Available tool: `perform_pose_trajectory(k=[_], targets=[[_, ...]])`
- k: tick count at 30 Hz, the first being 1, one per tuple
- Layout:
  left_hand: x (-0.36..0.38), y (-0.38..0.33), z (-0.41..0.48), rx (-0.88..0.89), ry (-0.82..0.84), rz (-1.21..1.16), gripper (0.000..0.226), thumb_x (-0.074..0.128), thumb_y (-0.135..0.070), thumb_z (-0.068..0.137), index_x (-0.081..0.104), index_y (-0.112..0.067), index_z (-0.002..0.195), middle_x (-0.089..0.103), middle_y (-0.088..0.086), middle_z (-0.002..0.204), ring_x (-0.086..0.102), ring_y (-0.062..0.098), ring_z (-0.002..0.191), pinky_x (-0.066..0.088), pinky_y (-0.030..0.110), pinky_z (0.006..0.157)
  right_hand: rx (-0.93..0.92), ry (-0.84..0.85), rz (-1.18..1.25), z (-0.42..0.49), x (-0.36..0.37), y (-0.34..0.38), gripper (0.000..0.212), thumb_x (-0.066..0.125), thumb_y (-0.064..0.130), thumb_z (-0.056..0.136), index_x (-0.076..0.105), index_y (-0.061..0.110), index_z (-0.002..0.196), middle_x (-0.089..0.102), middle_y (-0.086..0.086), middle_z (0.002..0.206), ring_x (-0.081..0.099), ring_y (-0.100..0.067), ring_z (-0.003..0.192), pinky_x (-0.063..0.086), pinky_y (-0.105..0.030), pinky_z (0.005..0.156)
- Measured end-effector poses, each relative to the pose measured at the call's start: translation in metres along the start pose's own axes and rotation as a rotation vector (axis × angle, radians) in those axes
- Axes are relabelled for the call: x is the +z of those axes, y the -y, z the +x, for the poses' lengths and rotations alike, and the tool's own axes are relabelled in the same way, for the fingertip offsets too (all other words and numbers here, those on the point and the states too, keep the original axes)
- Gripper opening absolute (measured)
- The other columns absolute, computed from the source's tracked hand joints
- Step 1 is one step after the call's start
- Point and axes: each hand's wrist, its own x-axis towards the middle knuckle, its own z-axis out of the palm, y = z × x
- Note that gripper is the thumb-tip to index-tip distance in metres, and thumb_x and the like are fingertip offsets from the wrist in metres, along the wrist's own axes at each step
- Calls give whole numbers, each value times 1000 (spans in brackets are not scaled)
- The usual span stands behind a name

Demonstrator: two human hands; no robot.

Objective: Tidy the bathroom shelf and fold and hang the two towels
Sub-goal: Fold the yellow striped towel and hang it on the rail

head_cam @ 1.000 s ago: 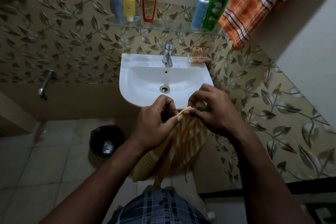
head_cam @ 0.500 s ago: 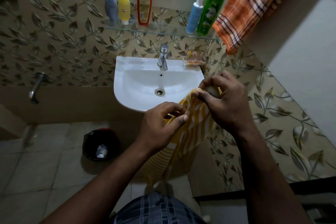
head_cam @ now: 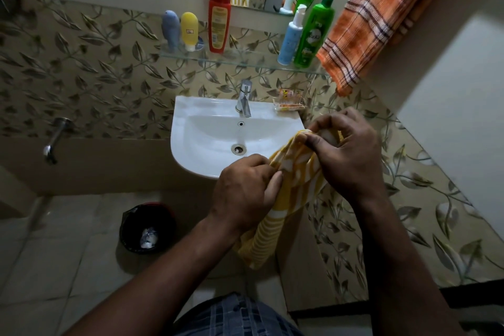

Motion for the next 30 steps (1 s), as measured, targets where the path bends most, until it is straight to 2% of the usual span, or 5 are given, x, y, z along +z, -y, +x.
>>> perform_pose_trajectory(k=[12,20,24,27,30], targets=[[-8,6,-1,-135,-155,-118,27,71,-28,86,64,-14,63,61,-5,60,56,13,54,48,38,53,72,-30,-23,2,0,-10,19,89,33,78,76,25,88,62,3,93,56,-7,85,40,-8,72],[-19,3,-2,-344,-88,-317,14,80,-22,89,75,-23,103,75,-11,78,72,2,74,61,26,67,88,-51,-42,0,9,-16,19,90,30,78,75,23,86,62,-1,92,57,-9,83,37,-5,72],[-20,1,2,-428,-81,-423,5,79,-25,91,83,-22,93,77,-13,83,72,1,79,58,21,69,154,-32,-111,-3,20,-24,19,89,34,79,76,23,87,58,3,88,54,-11,82,36,-21,69],[-19,0,8,-434,-102,-432,2,80,-21,90,82,-21,89,76,-11,79,70,2,75,51,14,65,204,-2,-145,-8,19,-24,21,87,36,81,79,27,98,55,6,91,54,-10,84,42,-25,75],[-24,0,8,-306,-52,-367,4,78,-22,91,81,-19,90,74,-11,78,68,1,72,47,10,62,45,92,-41,-21,16,-8,34,87,30,83,79,27,116,56,5,95,52,-4,82,39,-11,73]])
